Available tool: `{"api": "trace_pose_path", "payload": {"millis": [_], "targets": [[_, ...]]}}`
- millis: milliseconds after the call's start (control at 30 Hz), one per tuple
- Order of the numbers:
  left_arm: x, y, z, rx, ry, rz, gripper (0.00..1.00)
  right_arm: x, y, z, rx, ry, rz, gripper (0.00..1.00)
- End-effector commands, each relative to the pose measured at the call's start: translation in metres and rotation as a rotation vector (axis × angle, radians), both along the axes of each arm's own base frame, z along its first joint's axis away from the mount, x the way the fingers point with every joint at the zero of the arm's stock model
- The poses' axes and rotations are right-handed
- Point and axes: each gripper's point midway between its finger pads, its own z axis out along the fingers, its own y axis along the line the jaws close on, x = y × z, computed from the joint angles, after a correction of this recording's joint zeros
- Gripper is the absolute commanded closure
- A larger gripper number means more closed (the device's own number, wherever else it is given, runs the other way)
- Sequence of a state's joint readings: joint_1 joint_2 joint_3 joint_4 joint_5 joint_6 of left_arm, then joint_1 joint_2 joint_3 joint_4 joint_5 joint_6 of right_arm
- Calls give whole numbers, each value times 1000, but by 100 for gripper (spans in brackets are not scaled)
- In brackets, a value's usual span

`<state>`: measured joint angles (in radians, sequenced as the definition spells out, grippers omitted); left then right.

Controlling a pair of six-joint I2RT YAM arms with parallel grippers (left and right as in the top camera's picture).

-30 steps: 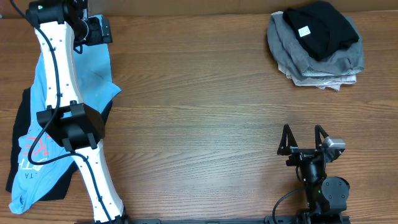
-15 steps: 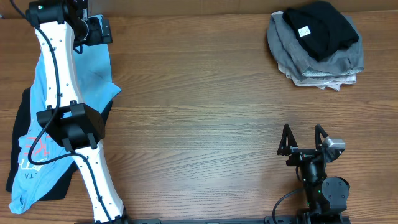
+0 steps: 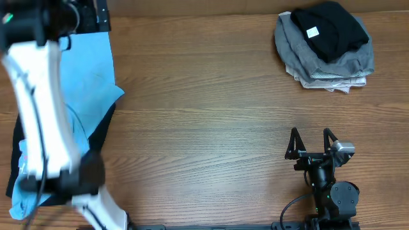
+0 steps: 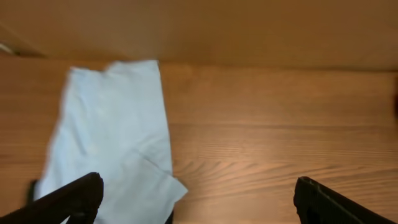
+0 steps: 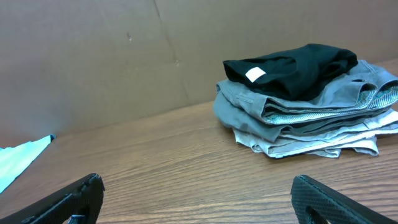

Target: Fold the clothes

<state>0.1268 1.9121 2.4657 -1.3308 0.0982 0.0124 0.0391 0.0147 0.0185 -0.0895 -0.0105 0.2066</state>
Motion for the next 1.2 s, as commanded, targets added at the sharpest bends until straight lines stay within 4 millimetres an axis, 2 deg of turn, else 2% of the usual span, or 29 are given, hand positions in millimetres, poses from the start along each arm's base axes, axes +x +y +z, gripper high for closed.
{"api": "trace_pose_path", "payload": {"millis": [0, 167, 233, 367, 533, 600, 767, 1067, 1167], "targets": [[-40, 18, -1, 115, 42, 60, 0, 0, -3, -1, 3, -7, -14, 0], [-91, 12, -22, 115, 119, 58, 0, 0, -3, -1, 4, -7, -14, 0], [-103, 10, -27, 133, 115, 49, 0, 0, -3, -1, 3, -7, -14, 0], [-102, 2, -24, 109, -15, 23, 0, 0, -3, -1, 3, -7, -14, 0], [-95, -27, -27, 30, -264, -103, 0, 0, -3, -1, 4, -7, -14, 0], [-99, -38, -36, 13, -370, -154, 0, 0, -3, -1, 4, -7, -14, 0], [-123, -44, -65, 10, -515, -157, 0, 0, -3, -1, 4, -7, -14, 0], [-174, -46, -101, 40, -721, -131, 0, 0, -3, -1, 3, -7, -14, 0], [-186, -46, -105, 55, -776, -123, 0, 0, -3, -1, 3, -7, -14, 0]]}}
